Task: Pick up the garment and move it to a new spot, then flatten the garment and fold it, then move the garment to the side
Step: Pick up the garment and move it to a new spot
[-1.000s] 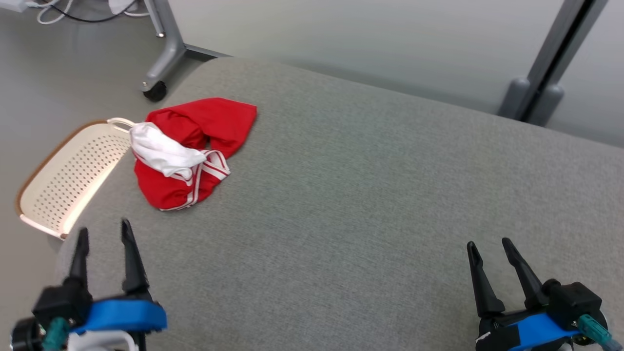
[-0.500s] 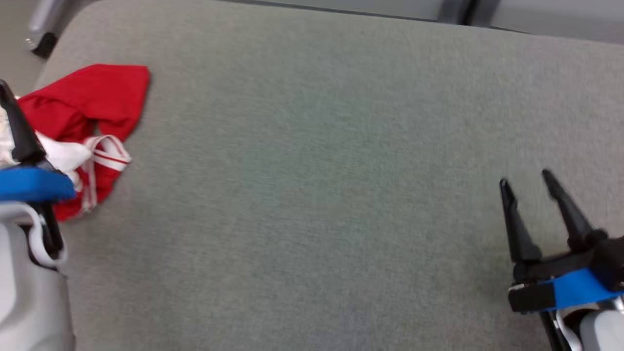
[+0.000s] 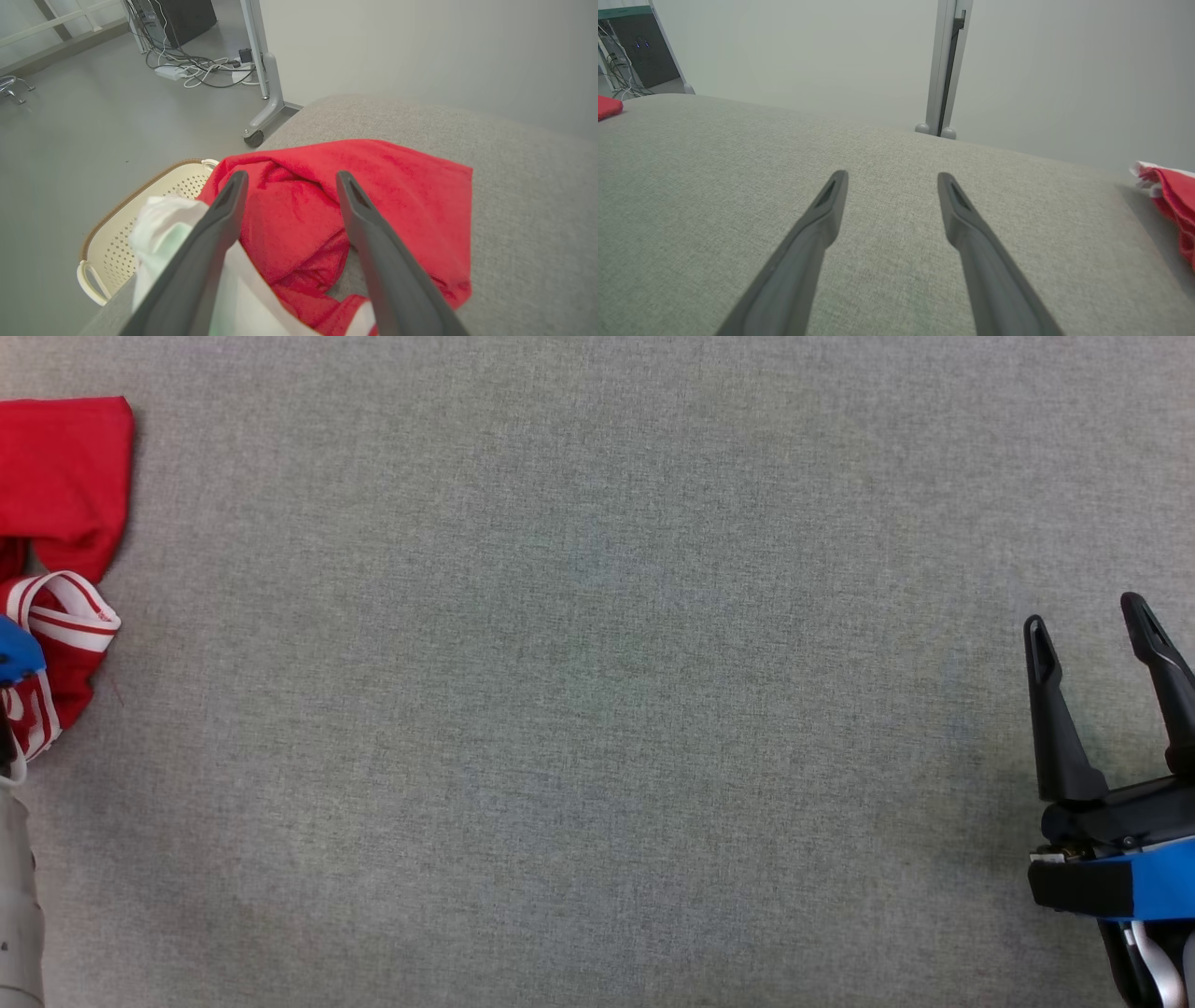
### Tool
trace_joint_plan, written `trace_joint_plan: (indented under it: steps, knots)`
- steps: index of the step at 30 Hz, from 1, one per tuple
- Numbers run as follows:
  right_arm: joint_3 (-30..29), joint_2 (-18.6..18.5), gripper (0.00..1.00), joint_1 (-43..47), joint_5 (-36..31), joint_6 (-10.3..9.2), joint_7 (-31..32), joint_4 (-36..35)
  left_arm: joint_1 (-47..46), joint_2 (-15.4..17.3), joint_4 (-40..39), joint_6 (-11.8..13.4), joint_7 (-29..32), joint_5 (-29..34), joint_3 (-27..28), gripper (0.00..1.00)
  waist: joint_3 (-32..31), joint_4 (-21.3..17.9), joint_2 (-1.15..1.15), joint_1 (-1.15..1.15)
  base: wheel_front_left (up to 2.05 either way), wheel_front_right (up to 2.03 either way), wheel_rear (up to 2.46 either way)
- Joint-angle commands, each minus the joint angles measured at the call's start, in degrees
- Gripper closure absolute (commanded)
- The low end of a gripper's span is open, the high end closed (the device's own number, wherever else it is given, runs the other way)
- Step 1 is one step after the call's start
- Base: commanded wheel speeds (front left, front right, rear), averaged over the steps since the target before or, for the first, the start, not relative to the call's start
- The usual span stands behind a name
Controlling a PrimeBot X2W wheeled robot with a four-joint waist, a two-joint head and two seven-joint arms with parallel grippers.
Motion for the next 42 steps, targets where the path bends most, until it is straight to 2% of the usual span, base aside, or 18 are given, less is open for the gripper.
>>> trace_joint_plan:
  steps: [1,8,16,17,18,19,23,29,34,38,42]
  knots:
    - [-0.2,-0.1,0.0,0.4,-0.1,0.01,0.2,-0.4,-0.8,0.2,1.5,-0.1,0.7,-0.2,-0.3,0.0,0.1,0.1,-0.02,-0.01,0.0,0.0,0.0]
    - [-0.4,-0.4,0.0,-0.2,-0.4,0.01,1.2,-1.9,-3.3,0.2,12.3,-1.0,9.1,-1.9,-0.6,0.0,0.7,0.5,-0.02,-0.01,0.0,0.0,0.0]
    - [0.3,-0.4,0.0,-0.6,0.0,0.01,1.4,-2.0,-3.5,-0.7,19.1,-2.1,14.8,-3.5,-0.8,0.0,0.9,0.1,-0.02,-0.01,0.0,0.0,0.0]
    - [0.4,-0.2,0.0,-0.6,0.0,0.01,1.4,-1.9,-3.5,-0.7,19.4,-2.2,14.7,-3.7,-0.7,0.36,0.8,0.0,-0.02,-0.01,0.0,0.0,0.0]
    - [0.4,-0.1,0.0,-0.4,0.1,0.01,1.3,-1.8,-3.4,-0.6,19.6,-2.4,14.6,-3.8,-0.7,0.91,0.6,-0.1,-0.02,-0.01,0.0,0.0,0.0]
    - [0.4,-0.1,0.0,-0.3,0.3,0.01,1.3,-1.7,-3.4,-0.5,19.7,-2.5,14.2,-3.8,-0.8,1.0,0.5,-0.3,-0.02,-0.01,0.0,0.0,0.0]
    - [0.4,0.3,0.0,-0.4,0.7,0.01,0.8,-0.8,-4.0,-0.1,19.2,-2.8,11.2,-3.0,-1.8,1.0,-0.7,-0.9,-0.02,-0.01,0.0,0.0,0.0]
    - [1.2,1.7,0.0,-0.6,1.2,0.01,-0.5,1.4,-8.1,1.5,15.0,-3.6,1.7,-1.3,-4.2,1.0,-4.1,-1.7,-0.02,-0.01,0.0,0.0,0.0]
    - [2.4,3.0,0.0,-0.8,1.8,0.01,-2.5,4.7,-11.4,1.0,10.6,-4.8,-4.7,0.6,-7.6,1.0,-8.2,-3.3,-0.02,-0.01,0.0,0.0,0.0]
    - [3.0,4.1,0.0,-0.6,2.2,0.01,-3.6,6.7,-13.4,0.2,6.5,-5.2,-6.4,1.9,-10.4,1.0,-10.6,-4.8,-0.02,-0.01,0.0,0.0,0.0]
    - [4.1,5.6,0.0,-0.2,2.7,0.02,-5.1,9.0,-15.0,-1.8,-1.2,-5.6,-7.3,2.9,-14.6,1.0,-13.2,-7.7,-0.02,-0.01,0.0,0.0,0.0]
